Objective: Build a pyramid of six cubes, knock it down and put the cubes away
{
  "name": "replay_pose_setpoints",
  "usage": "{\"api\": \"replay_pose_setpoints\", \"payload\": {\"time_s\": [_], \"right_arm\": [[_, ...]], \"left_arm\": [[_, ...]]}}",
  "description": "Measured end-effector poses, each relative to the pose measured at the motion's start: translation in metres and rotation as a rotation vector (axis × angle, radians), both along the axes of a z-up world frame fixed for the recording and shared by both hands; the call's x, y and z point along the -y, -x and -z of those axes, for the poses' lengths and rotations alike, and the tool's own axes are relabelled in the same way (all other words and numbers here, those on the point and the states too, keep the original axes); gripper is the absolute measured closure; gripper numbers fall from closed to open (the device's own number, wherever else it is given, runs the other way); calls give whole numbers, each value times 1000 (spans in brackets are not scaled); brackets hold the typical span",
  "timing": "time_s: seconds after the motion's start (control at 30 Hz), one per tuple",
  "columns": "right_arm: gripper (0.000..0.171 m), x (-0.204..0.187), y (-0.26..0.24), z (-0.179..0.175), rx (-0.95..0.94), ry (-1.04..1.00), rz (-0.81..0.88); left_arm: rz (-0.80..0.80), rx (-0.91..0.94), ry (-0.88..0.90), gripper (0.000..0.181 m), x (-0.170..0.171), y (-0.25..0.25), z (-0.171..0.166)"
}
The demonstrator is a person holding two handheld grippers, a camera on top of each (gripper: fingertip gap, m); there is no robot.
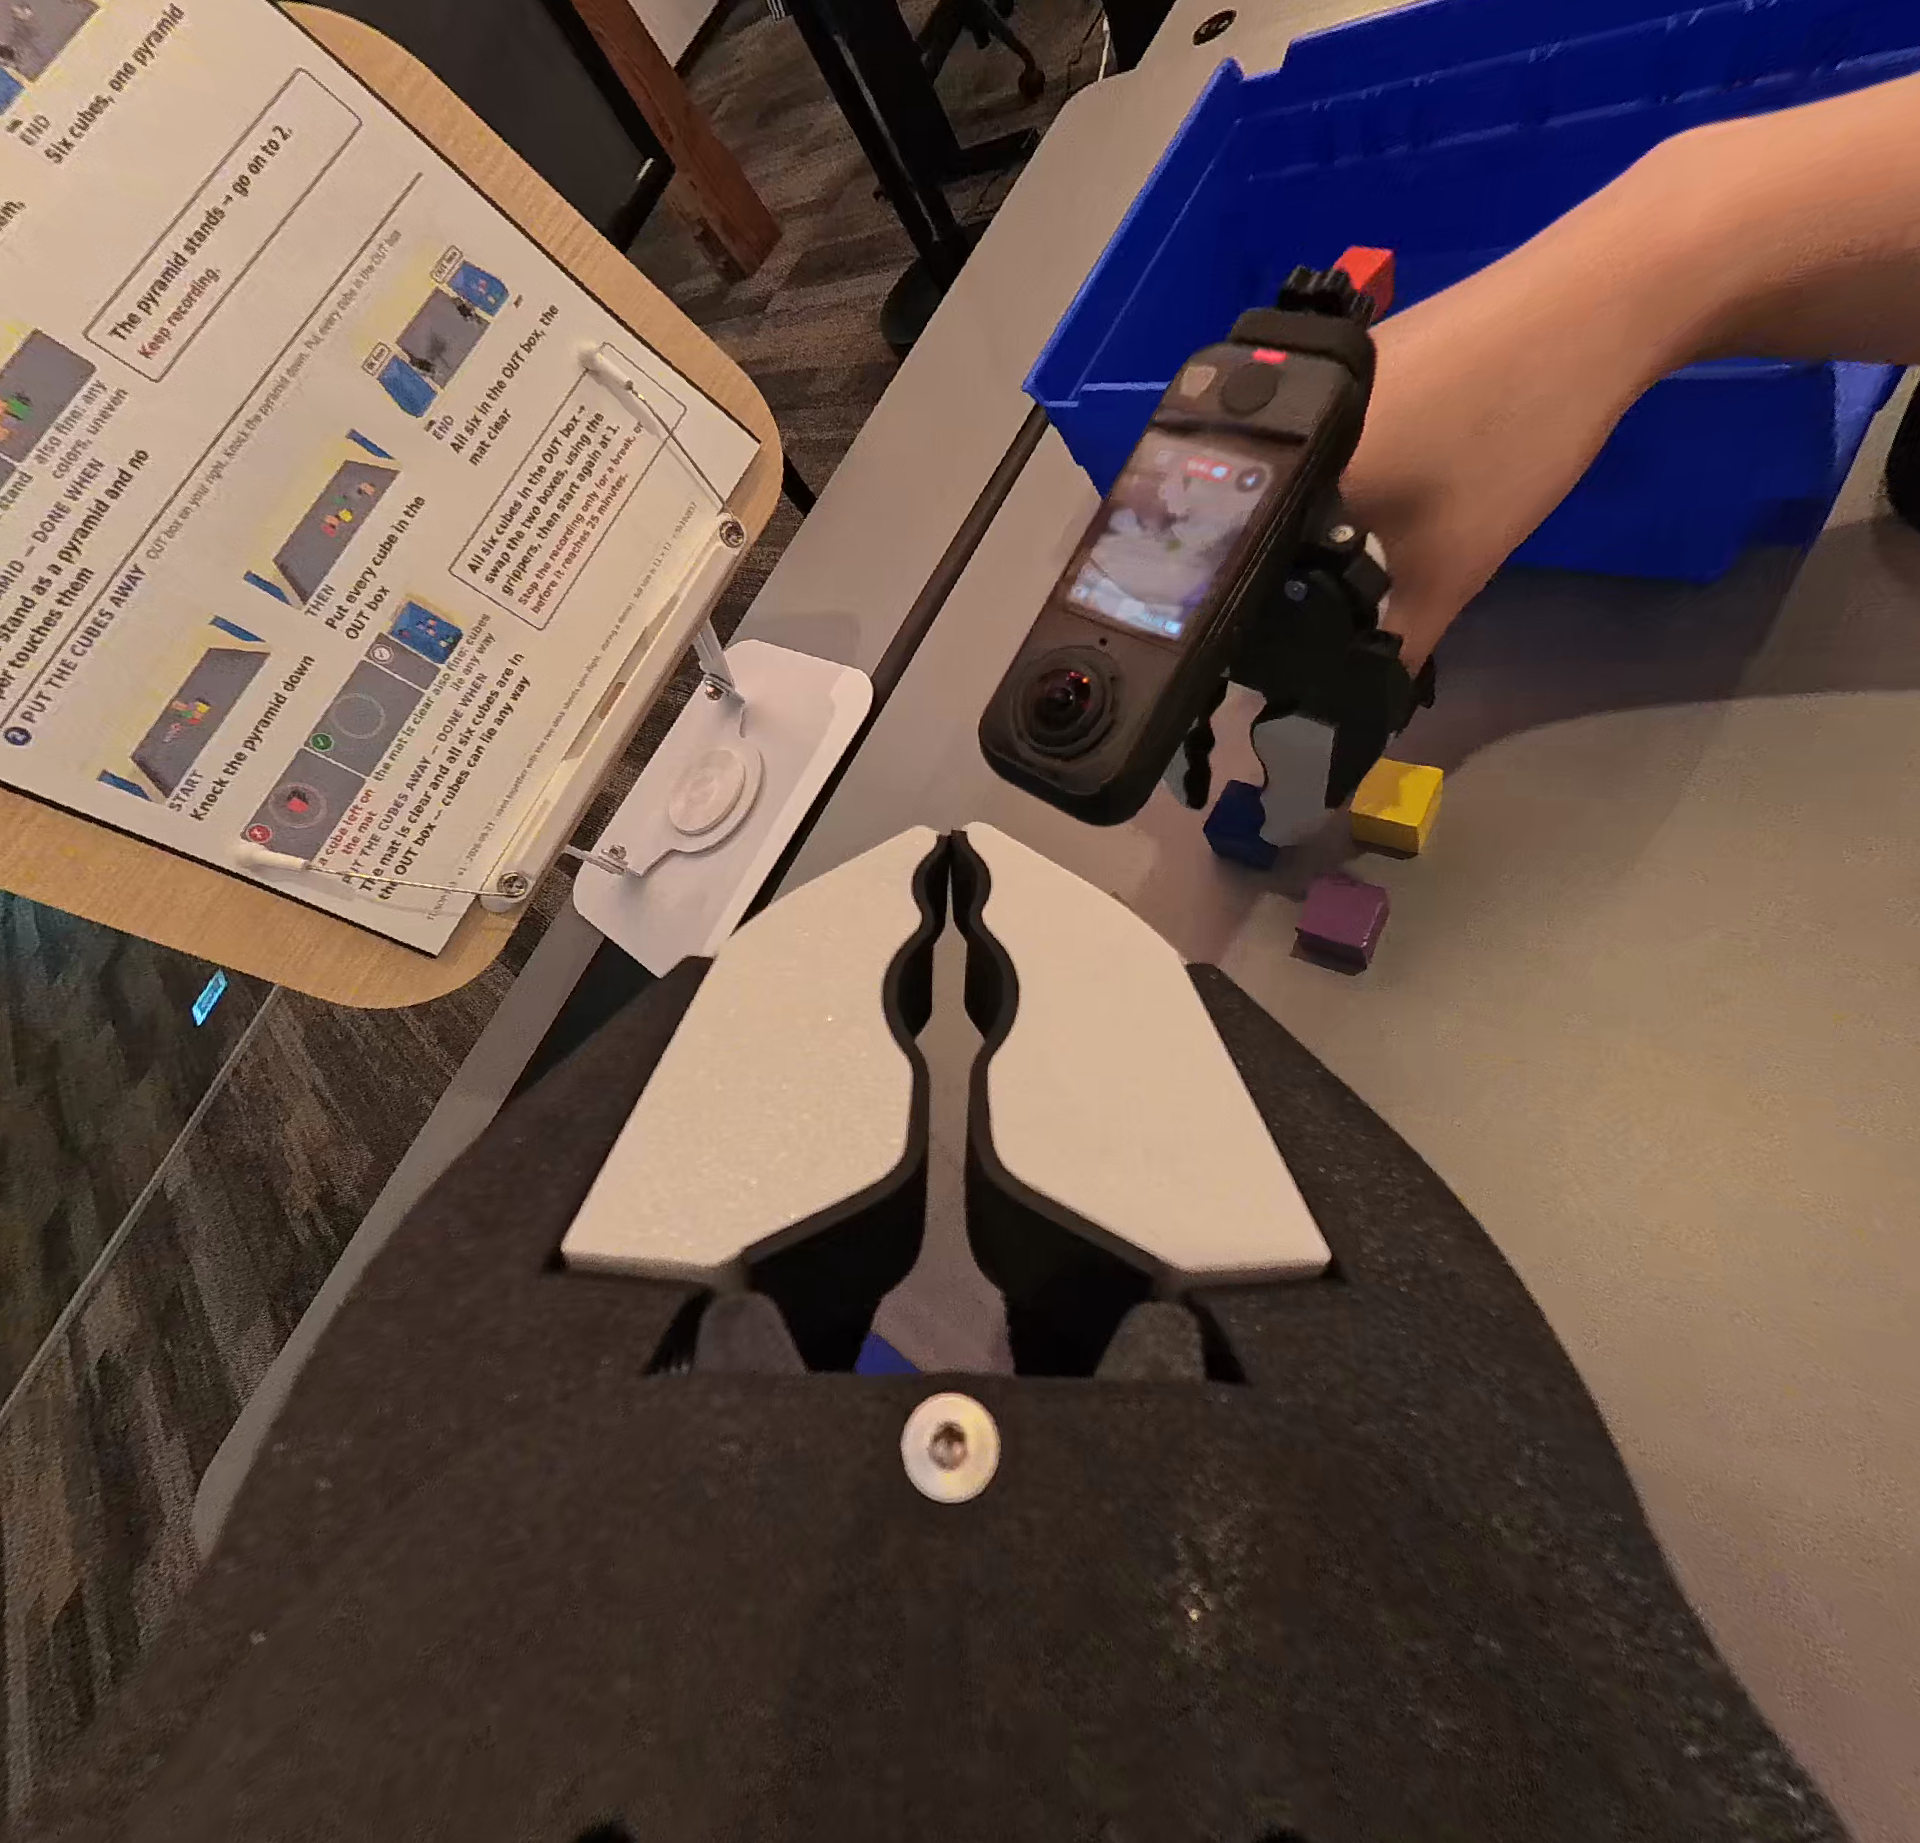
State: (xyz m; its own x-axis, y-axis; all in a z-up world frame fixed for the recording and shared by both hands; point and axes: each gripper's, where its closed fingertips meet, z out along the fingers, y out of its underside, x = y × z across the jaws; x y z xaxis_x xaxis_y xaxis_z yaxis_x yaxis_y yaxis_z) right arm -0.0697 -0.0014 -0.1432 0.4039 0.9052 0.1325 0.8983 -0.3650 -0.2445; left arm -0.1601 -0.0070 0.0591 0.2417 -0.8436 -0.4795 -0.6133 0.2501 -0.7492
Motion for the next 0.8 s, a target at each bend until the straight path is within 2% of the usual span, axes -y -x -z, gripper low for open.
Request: {"api": "replay_pose_setpoints", "payload": {"time_s": [0.13, 0.23, 0.3, 0.4, 0.47, 0.5, 0.57, 0.63, 0.7, 0.8], "right_arm": [[143, 2, 0, 4, -12, 31, 4], [142, 0, 1, -17, -73, -19, 26], [142, -4, -2, -53, -173, -101, 66], [143, -16, -28, -133, -379, -303, 205], [143, -27, -80, -173, -400, -456, 418], [143, -27, -113, -182, -361, -498, 536], [143, -20, -170, -176, -275, -475, 750], [143, -12, -203, -149, -278, -365, 905], [142, -6, -216, -108, -284, -216, 994], [142, -2, -224, -55, -211, -102, 1026]], "left_arm": [[0, -2, -4, 181, 0, 1, -1], [-8, 5, -7, 181, -1, 4, -3], [-14, 22, -7, 181, -3, 6, -7], [-20, 48, -5, 181, -3, 10, -13], [-15, 54, -2, 181, -2, 8, -14], [-10, 47, -4, 181, 0, 7, -13], [-4, 27, -21, 181, 2, 4, -10], [6, 25, -22, 181, 4, 1, -10], [14, 35, -25, 181, 5, -1, -11], [10, 33, -16, 181, 4, -1, -8]]}}
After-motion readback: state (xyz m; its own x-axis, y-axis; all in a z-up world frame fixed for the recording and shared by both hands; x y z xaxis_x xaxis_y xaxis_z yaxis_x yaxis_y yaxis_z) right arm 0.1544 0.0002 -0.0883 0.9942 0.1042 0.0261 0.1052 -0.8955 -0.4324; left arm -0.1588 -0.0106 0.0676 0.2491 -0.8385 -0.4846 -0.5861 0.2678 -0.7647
